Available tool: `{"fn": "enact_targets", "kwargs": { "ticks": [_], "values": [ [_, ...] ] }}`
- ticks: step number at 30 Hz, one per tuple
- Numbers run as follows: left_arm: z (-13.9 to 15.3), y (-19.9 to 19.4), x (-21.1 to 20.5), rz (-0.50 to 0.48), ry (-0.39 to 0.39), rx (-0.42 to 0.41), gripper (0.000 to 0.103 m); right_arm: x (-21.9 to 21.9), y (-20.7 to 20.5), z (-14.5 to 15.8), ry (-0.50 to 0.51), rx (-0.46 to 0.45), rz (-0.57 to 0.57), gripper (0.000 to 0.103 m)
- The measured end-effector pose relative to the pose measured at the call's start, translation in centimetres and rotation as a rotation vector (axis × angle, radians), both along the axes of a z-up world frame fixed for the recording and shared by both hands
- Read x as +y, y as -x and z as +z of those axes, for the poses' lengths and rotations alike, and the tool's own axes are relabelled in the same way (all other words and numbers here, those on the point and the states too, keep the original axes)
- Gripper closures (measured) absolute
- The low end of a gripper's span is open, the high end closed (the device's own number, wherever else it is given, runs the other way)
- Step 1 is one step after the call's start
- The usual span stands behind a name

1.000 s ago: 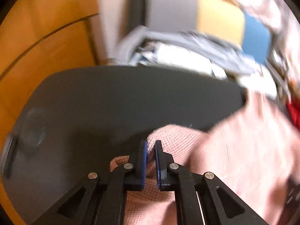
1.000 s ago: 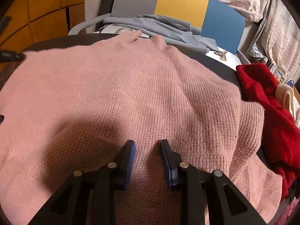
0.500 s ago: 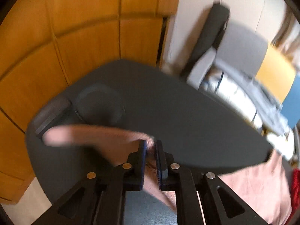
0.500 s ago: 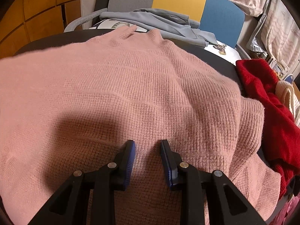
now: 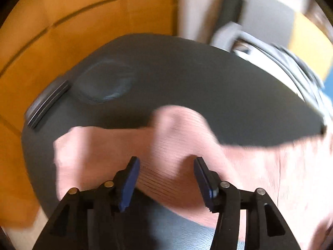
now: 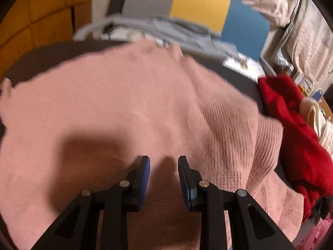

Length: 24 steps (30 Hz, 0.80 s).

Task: Fold clothes
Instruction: 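Spread the pink sweater flat across the bench with both grippers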

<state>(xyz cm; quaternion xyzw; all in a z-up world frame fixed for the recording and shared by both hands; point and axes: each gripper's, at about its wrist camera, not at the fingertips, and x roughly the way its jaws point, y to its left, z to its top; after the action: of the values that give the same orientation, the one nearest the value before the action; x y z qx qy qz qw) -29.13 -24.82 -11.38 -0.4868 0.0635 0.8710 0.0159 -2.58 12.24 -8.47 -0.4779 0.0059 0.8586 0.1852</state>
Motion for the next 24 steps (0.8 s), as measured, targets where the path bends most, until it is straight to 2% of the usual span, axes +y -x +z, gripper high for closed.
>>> {"fn": "enact_targets", "kwargs": {
  "ticks": [3,5,8,9,13,14,15,16,19,22,24],
  "values": [
    [-1.0,0.1,1.9,-0.040,0.149,0.089,0.045,-0.5,1.3,-1.2,0.055,-0.089,0.041,0.076],
    [-1.5,1.7,1.8,-0.025,0.175,0.090,0.044,-0.3,2.1,-1.3,0.068,-0.094,0.033,0.076],
    [-1.4,3.5,1.3,0.015,0.225,0.099,0.024,0.5,3.8,-1.4,0.149,-0.076,0.011,0.073],
    [-1.3,4.2,1.1,0.025,0.237,0.104,0.022,0.9,4.5,-1.5,0.181,-0.061,0.001,0.073],
    [-0.7,8.4,0.2,0.064,0.297,0.085,0.022,0.8,8.3,-1.4,0.227,-0.030,0.006,0.073],
    [-0.5,9.4,0.2,0.078,0.337,0.078,0.024,0.4,9.5,-1.4,0.229,-0.029,0.018,0.073],
    [-0.1,10.2,0.2,0.094,0.384,0.074,0.031,0.0,10.4,-1.4,0.228,-0.031,0.030,0.073],
    [0.3,10.4,0.5,0.115,0.435,0.074,0.034,-0.4,11.4,-1.5,0.222,-0.032,0.046,0.072],
    [2.3,8.7,1.7,0.107,0.390,0.137,0.035,-1.3,13.1,-1.2,0.226,-0.023,0.088,0.072],
    [4.3,3.8,3.6,0.030,0.293,0.203,0.035,0.0,9.0,1.5,0.385,0.169,0.035,0.072],
    [4.4,-0.2,5.2,-0.063,0.205,0.185,0.033,1.1,4.9,2.8,0.430,0.255,-0.019,0.072]
  ]
}}
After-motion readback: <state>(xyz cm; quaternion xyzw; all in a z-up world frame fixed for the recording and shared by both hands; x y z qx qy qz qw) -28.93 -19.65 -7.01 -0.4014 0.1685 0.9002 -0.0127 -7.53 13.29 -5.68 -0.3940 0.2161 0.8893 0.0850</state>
